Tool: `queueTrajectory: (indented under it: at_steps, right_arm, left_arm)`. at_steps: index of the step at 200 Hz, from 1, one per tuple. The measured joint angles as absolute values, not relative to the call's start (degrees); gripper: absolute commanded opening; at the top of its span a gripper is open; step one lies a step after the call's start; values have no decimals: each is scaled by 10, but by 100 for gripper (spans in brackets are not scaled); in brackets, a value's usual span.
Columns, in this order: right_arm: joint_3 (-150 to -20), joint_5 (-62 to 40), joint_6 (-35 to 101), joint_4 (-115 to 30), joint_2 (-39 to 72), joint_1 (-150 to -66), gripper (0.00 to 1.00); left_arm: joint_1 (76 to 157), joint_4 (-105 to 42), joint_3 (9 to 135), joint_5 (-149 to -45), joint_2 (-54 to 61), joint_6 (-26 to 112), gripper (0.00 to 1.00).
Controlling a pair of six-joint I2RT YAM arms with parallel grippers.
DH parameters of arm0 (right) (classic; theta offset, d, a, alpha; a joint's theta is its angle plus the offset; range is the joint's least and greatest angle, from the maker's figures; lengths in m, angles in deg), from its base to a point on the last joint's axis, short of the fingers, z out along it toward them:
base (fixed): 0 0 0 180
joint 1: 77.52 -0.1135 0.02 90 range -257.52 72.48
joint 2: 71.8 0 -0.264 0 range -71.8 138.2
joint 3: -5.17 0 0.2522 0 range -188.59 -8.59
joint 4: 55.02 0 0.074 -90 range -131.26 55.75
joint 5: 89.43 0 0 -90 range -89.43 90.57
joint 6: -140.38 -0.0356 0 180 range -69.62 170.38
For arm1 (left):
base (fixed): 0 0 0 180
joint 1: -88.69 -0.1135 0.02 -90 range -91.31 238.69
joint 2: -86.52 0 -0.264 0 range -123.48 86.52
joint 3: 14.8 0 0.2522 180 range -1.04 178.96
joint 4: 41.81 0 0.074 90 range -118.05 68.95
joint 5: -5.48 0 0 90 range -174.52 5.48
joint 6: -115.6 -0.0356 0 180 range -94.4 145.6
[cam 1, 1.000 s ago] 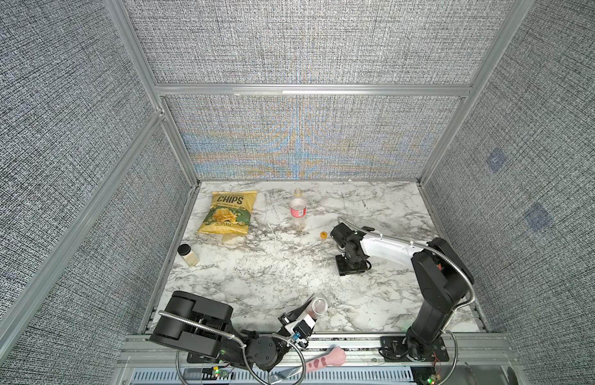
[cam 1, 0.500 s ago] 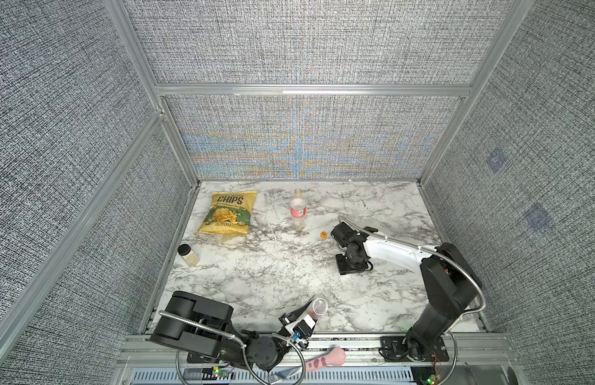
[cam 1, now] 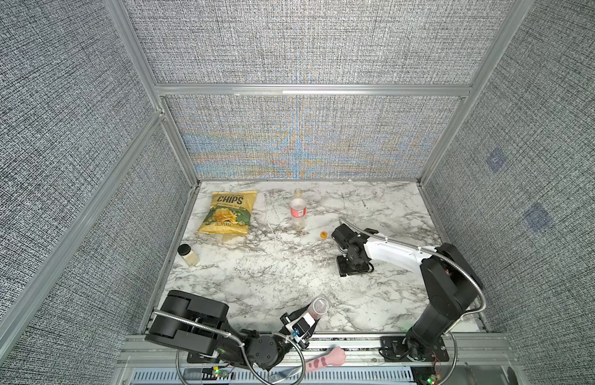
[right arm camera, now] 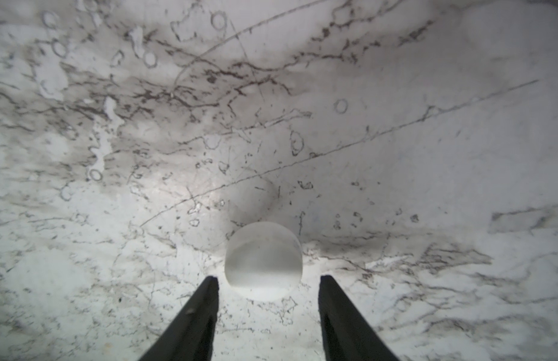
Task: Screw on the bottle caps
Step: Pick up the bottle cap from the center of the table.
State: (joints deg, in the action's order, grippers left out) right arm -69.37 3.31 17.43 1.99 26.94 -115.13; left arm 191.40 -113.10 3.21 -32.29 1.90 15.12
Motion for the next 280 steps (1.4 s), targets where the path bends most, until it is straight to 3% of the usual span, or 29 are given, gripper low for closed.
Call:
queueTrajectory:
  at_steps: [171,280]
  right_arm:
    - [-681,33,174,-7,277,-1151,40]
    - [-705,37,177,68,148,-1172,40]
  left_arm:
    - [1889,-1083,39,-344,25,192,37]
    - [1873,-1055,42,-359,26,206,37]
